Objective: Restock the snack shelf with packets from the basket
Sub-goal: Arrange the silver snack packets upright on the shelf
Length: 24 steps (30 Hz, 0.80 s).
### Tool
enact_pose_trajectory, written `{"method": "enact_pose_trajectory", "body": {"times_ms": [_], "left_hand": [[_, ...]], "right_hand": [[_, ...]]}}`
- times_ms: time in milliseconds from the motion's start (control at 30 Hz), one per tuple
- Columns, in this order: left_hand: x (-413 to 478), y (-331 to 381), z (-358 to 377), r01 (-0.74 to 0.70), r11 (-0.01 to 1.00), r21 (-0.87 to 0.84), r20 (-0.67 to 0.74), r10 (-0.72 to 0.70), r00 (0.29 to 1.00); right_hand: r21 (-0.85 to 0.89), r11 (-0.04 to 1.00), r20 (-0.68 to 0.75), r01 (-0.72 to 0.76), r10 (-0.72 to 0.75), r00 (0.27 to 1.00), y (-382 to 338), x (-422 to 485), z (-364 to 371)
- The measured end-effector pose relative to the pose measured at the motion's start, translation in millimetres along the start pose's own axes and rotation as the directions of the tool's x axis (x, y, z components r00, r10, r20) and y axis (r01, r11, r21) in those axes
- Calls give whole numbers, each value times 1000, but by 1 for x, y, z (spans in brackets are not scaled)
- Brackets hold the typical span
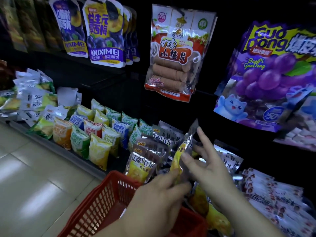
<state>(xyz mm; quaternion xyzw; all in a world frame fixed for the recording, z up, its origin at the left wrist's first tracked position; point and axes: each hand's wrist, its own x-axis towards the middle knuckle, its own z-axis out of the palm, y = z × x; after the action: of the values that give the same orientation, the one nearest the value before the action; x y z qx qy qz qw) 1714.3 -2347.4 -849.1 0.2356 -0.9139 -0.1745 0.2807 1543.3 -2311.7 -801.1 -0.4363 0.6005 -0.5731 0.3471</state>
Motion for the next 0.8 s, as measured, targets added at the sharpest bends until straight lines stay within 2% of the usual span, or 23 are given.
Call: {"method": "enact_pose_trajectory", "body": {"times_ms": [67,100,200,267,333,400,467,500,533,600,633,667,733,800], "left_hand": [[-1,4,4,-47,999,-7,99,47,994],[3,5,-1,-55,995,-83,132,66,989],[18,4,-12,61,926,-373,202,17,979],[27,1,-10,110,900,-422,177,-37,983],[33,2,-2,152,894,-422,154,-94,984],[39,-1,6,188,876,-443,18,-201,979],[45,-12,12,255,848,-465,-123,-347,930],[48,-16,13,314,805,-503,-119,-425,897],[50,-18,13,390,713,-583,-48,-509,859],[54,-18,14,485,417,-769,156,-614,774],[56,-18,15,498,298,-814,213,-645,734],[57,-19,17,499,253,-829,215,-679,702],[59,-20,17,510,236,-827,202,-721,663],[63,-20,16,511,245,-824,209,-708,675]], "right_hand": [[-146,989,-36,29,-34,999,3,1,-3],[-172,985,-56,35,-45,997,6,3,-7],[-94,995,-80,-16,8,997,12,6,-11],[-4,994,-74,-107,106,992,17,8,-11],[25,993,-108,-118,120,987,24,10,-15],[-36,997,-112,-73,68,991,27,8,-23],[-80,996,-89,-38,31,996,25,5,-31],[-98,995,-76,-20,13,997,22,4,-34],[-111,994,-60,-4,-3,998,18,2,-35],[-118,993,-5,4,-5,1000,10,-1,-35],[-119,993,23,-2,5,1000,8,-3,-35],[-128,992,34,-3,8,999,7,-5,-36],[-119,993,21,1,1,1000,10,-5,-36],[-110,993,-67,-36,29,997,12,-3,-34]]}}
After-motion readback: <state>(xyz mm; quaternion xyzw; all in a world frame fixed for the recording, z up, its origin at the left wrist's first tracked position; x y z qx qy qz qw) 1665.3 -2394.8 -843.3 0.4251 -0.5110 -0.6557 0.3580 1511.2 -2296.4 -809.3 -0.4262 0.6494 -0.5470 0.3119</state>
